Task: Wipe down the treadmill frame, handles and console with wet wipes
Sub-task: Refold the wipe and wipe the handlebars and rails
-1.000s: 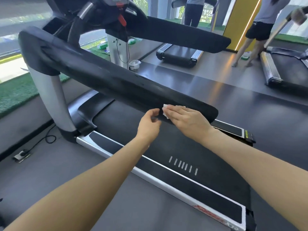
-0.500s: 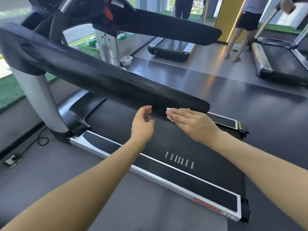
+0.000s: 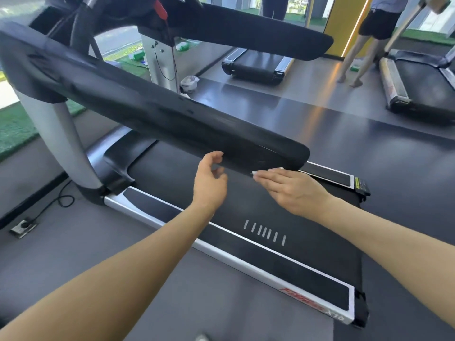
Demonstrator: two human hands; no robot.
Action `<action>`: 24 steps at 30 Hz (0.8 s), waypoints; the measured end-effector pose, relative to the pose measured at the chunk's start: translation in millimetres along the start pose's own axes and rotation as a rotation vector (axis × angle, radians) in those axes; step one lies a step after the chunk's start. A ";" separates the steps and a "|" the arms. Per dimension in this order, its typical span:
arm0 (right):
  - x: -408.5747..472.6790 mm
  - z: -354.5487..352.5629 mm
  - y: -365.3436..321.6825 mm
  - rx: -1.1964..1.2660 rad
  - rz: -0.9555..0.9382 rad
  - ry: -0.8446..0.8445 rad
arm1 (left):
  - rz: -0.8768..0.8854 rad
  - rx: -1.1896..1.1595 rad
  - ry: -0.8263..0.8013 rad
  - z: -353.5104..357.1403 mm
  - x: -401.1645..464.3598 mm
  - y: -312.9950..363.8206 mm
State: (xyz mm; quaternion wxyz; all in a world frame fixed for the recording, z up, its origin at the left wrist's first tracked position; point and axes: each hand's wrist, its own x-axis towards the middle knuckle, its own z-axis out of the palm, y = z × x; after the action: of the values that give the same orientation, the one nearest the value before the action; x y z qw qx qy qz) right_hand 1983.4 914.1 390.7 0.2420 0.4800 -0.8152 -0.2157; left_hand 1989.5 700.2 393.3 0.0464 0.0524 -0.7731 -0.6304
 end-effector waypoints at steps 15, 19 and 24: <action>-9.5 -2.5 18.7 -0.101 -0.124 0.080 | -0.009 -0.010 0.039 3.8 -0.7 0.2; 30.1 12.6 1.6 -0.158 -0.163 0.063 | -0.016 0.001 0.038 5.7 -2.2 1.6; 51.6 4.3 13.8 -0.007 -0.127 0.217 | -0.039 0.020 0.073 6.2 -3.7 6.2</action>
State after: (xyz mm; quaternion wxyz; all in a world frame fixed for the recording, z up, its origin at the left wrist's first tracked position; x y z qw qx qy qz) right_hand 1949.7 875.0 405.0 0.3166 0.5502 -0.7514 -0.1801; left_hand 1992.1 708.0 398.1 0.0617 0.0909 -0.7759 -0.6213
